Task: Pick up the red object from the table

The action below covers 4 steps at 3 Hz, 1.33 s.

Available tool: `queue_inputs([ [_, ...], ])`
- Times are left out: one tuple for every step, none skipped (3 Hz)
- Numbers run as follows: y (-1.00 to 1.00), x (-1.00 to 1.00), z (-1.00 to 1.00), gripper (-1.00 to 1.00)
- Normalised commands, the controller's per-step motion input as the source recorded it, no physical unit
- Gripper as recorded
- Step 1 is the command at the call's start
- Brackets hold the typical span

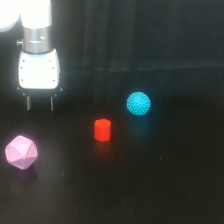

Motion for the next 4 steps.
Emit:
queue_inputs([
  [-0.49, 0.76, -0.8, 0.69],
  [-0.3, 0.96, -0.55, 0.88],
  [-0.16, 0.82, -0.26, 0.9],
  [-0.54, 1.0, 0.01, 1.0],
])
